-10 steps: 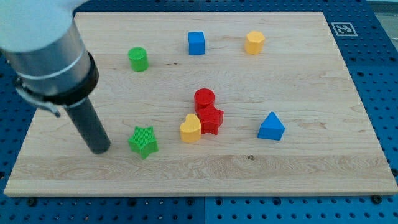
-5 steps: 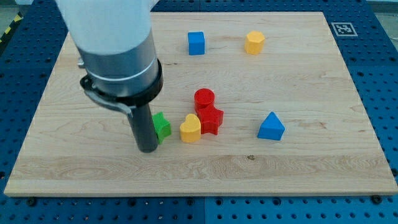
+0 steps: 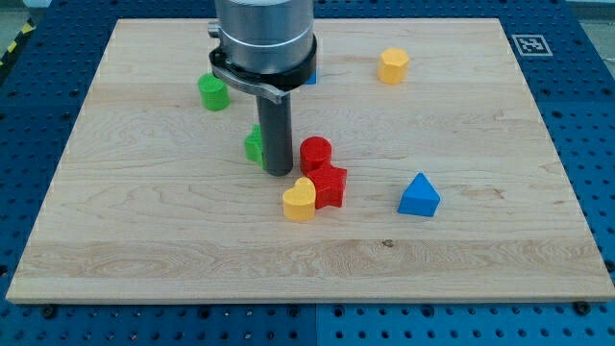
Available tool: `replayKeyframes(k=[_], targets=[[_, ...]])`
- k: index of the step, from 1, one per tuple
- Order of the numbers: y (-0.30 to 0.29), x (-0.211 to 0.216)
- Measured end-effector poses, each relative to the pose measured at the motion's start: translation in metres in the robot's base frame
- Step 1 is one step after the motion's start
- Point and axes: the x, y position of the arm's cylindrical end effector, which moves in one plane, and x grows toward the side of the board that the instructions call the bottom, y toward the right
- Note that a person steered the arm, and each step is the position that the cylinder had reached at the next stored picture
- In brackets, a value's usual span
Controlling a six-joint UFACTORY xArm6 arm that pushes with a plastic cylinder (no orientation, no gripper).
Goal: Push the green star into the green circle
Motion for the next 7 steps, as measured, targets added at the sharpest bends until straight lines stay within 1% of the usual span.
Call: replayKeyframes(k=[1, 2, 4, 5, 7], targets=[[-0.004, -0.005], [-0.018, -0.030], [-0.047, -0.064], [-0.002, -0.062], [0.145, -0.054]])
